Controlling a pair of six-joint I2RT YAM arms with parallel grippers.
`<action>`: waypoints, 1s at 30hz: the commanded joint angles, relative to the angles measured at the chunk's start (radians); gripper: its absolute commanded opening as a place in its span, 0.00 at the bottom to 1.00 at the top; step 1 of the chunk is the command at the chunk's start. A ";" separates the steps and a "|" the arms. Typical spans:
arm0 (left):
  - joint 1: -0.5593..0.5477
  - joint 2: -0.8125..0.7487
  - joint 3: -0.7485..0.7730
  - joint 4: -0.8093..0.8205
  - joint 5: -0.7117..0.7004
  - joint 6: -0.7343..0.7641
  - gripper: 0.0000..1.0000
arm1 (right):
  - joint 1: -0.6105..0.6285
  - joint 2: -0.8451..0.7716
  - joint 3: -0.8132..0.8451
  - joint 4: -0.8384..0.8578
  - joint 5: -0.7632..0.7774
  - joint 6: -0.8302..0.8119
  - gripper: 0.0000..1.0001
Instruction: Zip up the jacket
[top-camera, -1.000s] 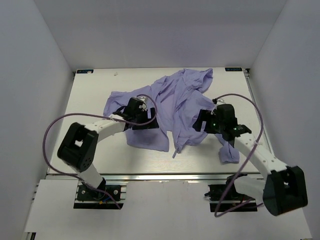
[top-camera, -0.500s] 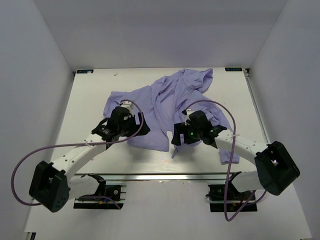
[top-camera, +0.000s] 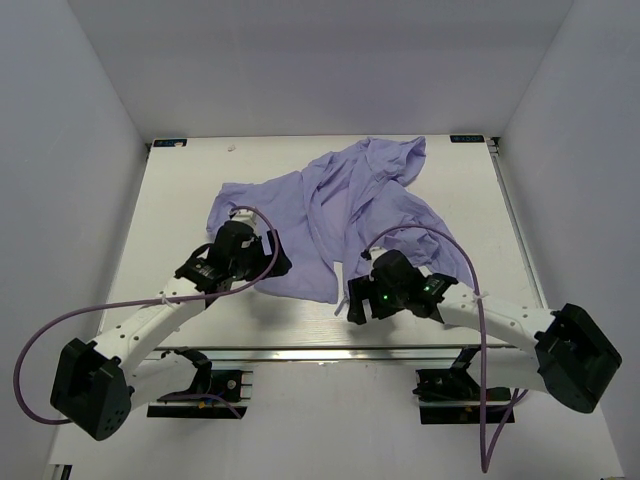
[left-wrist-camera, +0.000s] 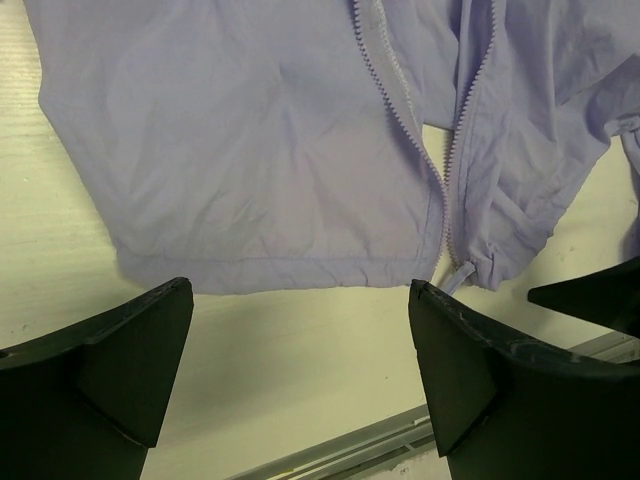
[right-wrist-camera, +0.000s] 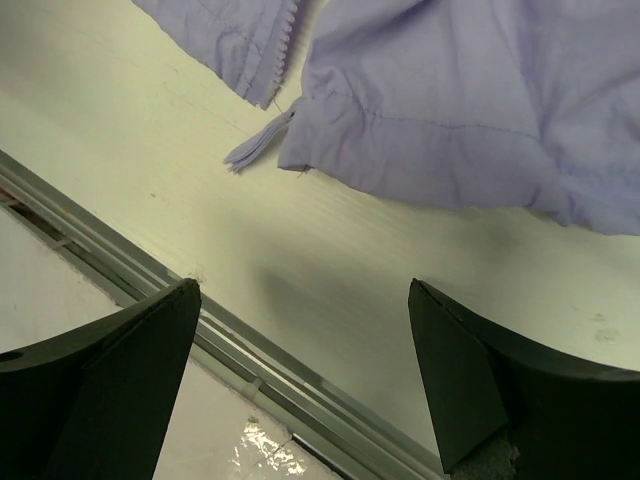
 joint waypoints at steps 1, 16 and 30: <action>-0.002 -0.030 -0.008 -0.012 -0.005 -0.011 0.98 | 0.012 -0.052 0.096 -0.074 0.055 -0.020 0.89; -0.002 -0.072 -0.034 -0.012 -0.014 -0.029 0.98 | 0.056 0.260 0.451 -0.254 0.376 0.012 0.89; -0.002 -0.069 -0.065 0.009 -0.008 -0.034 0.98 | 0.075 0.441 0.446 -0.295 0.378 0.006 0.64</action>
